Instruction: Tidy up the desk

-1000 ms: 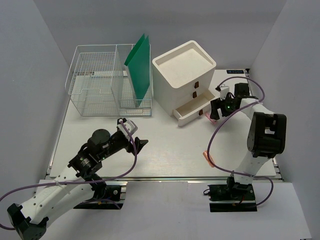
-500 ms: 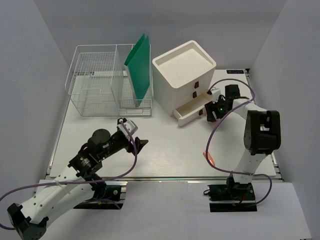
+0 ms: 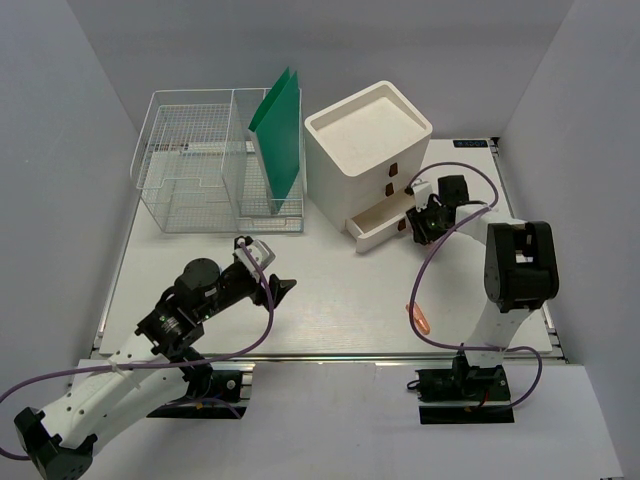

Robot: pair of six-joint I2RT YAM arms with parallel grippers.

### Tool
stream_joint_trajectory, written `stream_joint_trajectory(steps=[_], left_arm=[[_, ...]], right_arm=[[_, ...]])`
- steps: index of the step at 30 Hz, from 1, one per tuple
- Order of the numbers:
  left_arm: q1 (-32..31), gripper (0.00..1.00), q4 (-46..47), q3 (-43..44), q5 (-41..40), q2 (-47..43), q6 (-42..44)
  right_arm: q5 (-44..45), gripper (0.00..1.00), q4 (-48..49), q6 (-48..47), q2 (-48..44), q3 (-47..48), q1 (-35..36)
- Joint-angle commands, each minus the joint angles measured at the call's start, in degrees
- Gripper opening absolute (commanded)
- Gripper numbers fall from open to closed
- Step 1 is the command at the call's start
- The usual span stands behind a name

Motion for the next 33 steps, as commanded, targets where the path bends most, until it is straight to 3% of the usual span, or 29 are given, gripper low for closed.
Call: stream_joint_trajectory(steps=[1,8,11,16,23,33], left_arm=[[0.25,0.86,-0.01,1.02,0.32,-0.86,-0.25],[0.25,0.86,-0.01,1.02,0.32,-0.95,-0.25],[0.25,0.86,0.08,1.02,0.23,-0.95,-0.25],[0.25,0.85,0.17,1.02,0.49,-0.86,-0.16],[0.25,0.85,0.17,1.02,0.58,0.1,-0.16],[0.25,0.86,-0.01,0.93,-0.3,1.86,-0.34]], right_arm=[[3.97,0.44,1.27,-0.36,0.04,-2.69,0.17],[2.91,0.08,-1.7,-0.62,-2.42,-3.13,-0.36],[1.69,0.0,-4.87,-1.94,-6.27,-3.04,-0.36],[-2.53,0.0,-9.96,-5.8,-13.75,-2.43,-0.18],[-8.16,0.06,-15.95,-26.78,-17.89,2.05,1.57],[2.64,0.07,-1.55,-37.96,-15.61,5.74,8.16]])
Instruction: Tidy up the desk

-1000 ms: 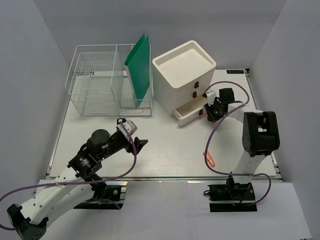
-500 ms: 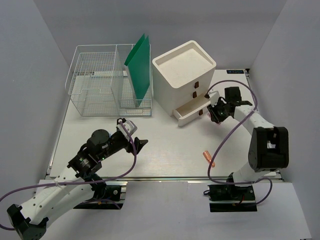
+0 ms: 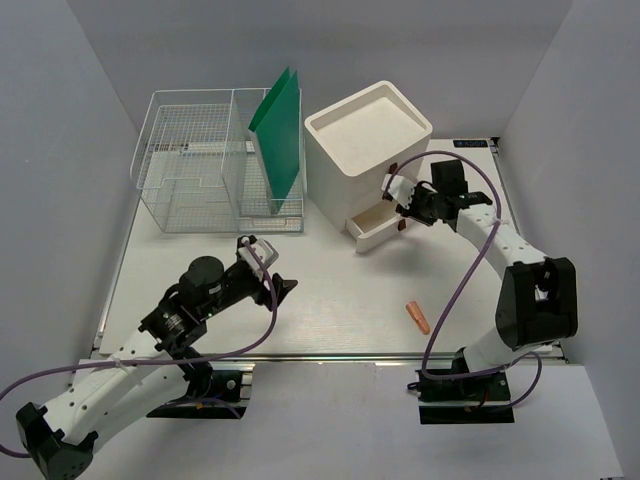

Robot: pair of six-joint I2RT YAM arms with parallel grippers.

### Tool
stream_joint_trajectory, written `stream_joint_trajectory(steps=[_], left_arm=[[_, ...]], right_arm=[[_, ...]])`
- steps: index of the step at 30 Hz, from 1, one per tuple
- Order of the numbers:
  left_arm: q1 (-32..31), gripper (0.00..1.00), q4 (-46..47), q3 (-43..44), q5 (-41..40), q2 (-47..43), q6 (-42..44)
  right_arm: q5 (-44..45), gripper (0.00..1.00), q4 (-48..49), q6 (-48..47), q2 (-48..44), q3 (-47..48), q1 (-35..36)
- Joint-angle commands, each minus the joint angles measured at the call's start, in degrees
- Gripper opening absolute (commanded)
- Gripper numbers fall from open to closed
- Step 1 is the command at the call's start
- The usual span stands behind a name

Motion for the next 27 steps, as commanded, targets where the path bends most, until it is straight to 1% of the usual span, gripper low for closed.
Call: stream_joint_trajectory(steps=[1,3,7,11,18,21,22,23,27], left_arm=[[0.25,0.85,-0.1,0.95,-0.32,0.51,-0.34],[0.25,0.86,-0.1,0.95,-0.49,0.94,-0.25],[0.25,0.85,-0.36,1.04,-0.93,1.91,-0.51],[0.25,0.86,-0.18,1.04,-1.2,2.35,-0.43],[0.25,0.86,-0.18,0.95,-1.55,2.79,-0.6],[0.25,0.86,-0.18,0.86,-2.08,2.79,-0.6],[0.25,0.86,-0.36,0.95,-2.42,2.88,-0.69],[0.25,0.86,-0.27,0.86,-2.78,2.97,-0.78],[0.25,0.86,-0.1,0.86,-3.13,3.32,-1.04]], right_arm=[[3.61,0.07,6.77,-8.09,0.74,3.52,1.93],[4.75,0.09,8.08,-12.12,1.18,3.43,2.99],[6.51,0.21,10.55,-18.37,3.11,1.94,5.1],[7.13,0.3,11.69,-21.02,4.7,1.94,6.68],[9.32,0.36,13.36,-25.16,7.59,2.2,8.71],[9.94,0.53,13.63,-24.98,8.82,3.25,8.97],[9.94,0.61,13.37,-24.72,9.0,3.78,9.23],[9.94,0.89,12.67,-24.54,9.09,4.22,9.5],[9.24,0.89,12.13,-21.83,7.09,3.61,9.33]])
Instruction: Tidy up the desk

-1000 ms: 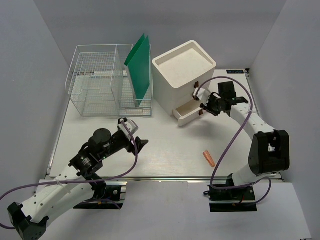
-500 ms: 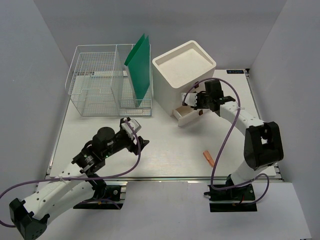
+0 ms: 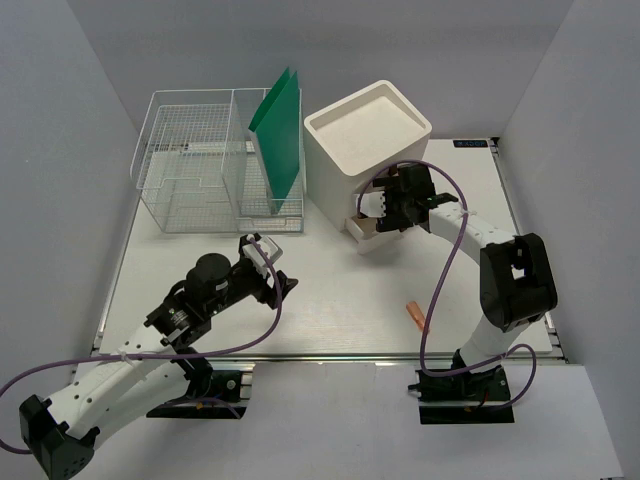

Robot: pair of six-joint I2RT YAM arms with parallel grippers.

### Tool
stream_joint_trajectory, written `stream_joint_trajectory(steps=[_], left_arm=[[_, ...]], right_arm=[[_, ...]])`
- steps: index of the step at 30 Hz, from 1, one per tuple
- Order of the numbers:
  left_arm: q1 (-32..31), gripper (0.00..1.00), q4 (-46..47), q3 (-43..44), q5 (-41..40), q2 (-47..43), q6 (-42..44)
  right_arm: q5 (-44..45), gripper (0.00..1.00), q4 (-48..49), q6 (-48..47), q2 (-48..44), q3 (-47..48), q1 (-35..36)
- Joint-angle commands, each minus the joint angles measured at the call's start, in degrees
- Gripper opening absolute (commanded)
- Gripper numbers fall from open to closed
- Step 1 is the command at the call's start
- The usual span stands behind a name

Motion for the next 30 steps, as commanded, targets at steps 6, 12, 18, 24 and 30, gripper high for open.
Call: stream_joint_trajectory(steps=[6,12,18,24,30], left_arm=[[0.25,0.87,0.1,0.84,-2.07,1.42,-1.11],[0.25,0.87,0.28,0.84,-4.69,2.74,-2.16],[0.25,0.98,1.16,-0.92,-20.92,2.21,-12.43],[1.3,0.68,-14.71,11.96,-32.55,18.01,-21.39],[7.53,0.23,-19.67,14.11,-34.58,20.42,-27.9]], right_arm=[[-3.39,0.89,5.04,8.19,-11.42,-2.55,-0.29],[-5.67,0.89,4.97,19.44,-18.29,-3.0,-0.3],[-1.03,0.89,18.3,51.84,-32.78,-13.43,-1.87],[-18.22,0.0,4.1,69.96,-36.23,-13.9,-3.46],[-29.05,0.33,2.68,75.18,-40.71,-16.88,-6.88]])
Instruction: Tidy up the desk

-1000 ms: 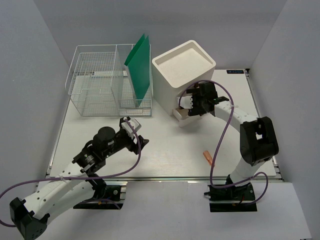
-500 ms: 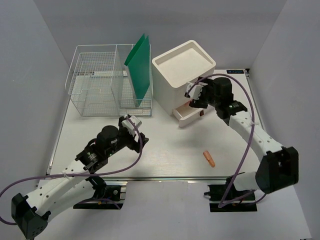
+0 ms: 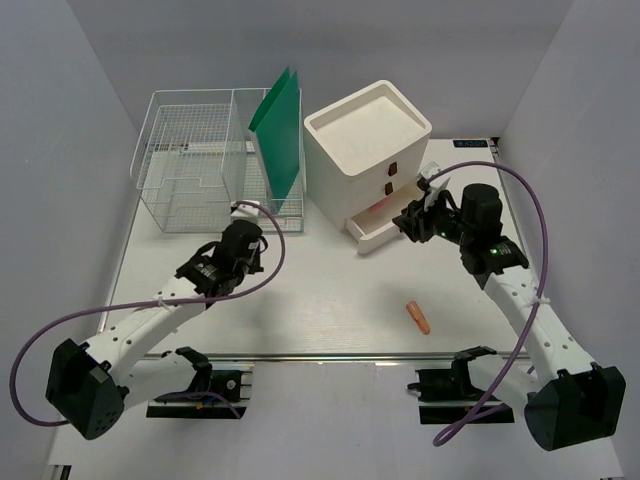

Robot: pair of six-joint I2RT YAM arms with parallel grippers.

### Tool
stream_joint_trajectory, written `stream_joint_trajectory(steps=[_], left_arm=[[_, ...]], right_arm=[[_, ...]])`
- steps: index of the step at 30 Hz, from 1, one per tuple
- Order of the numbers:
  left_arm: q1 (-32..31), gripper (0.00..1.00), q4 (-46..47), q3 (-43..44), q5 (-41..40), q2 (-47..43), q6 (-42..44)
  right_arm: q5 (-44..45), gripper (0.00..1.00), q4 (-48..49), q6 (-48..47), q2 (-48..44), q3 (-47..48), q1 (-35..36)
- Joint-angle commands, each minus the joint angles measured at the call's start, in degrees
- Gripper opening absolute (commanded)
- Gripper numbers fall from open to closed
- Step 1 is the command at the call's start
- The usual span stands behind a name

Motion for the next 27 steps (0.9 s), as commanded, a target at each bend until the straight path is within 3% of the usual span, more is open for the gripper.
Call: stream_joint_trajectory(steps=[1,2,3,7,9,10,13,15,27], left_arm=[[3.6,0.25,-6.08,1.39,-5.05,-3.06,-6.28],[5.35,0.31,-7.3,1.22,-5.15,-3.42,-7.67],[6.24,0.47,-7.92,0.61,-4.97,-3.85,-8.21],[10.64,0.6,-8.81,-1.59,-0.85,-3.07,-10.59],[13.27,0.63,-8.46,-2.3,1.27,-1.32,-10.5],[14.24,0.63,-8.37,-2.82,1.18,-0.79,-10.24],[18.28,0.61,-7.06,-4.66,3.54,-0.26,-8.75],[19.95,0.6,-6.26,-5.11,6.44,-0.08,-8.3],[27.7,0.54,-0.46,-4.15,11.03,13.1,-4.17]], right_arm=[[-6.85,0.44,-1.21,6.49,-3.66,-0.6,-2.45],[-6.93,0.58,-1.38,6.31,-4.98,-1.3,-3.24],[-7.37,0.63,-1.21,5.44,-5.6,-1.65,-3.59],[-11.75,0.65,-2.79,4.21,-7.19,-2.19,-5.26],[-14.73,0.62,-4.02,3.68,-6.75,-1.75,-5.7],[-16.67,0.58,-4.98,1.41,-5.96,-1.48,-6.23],[-24.58,0.19,-8.58,-2.2,-3.34,0.01,-7.29],[-28.1,0.12,-11.4,-3.79,-1.75,1.5,-7.64],[-25.74,0.24,-12.46,-5.64,-1.56,1.68,-9.66]])
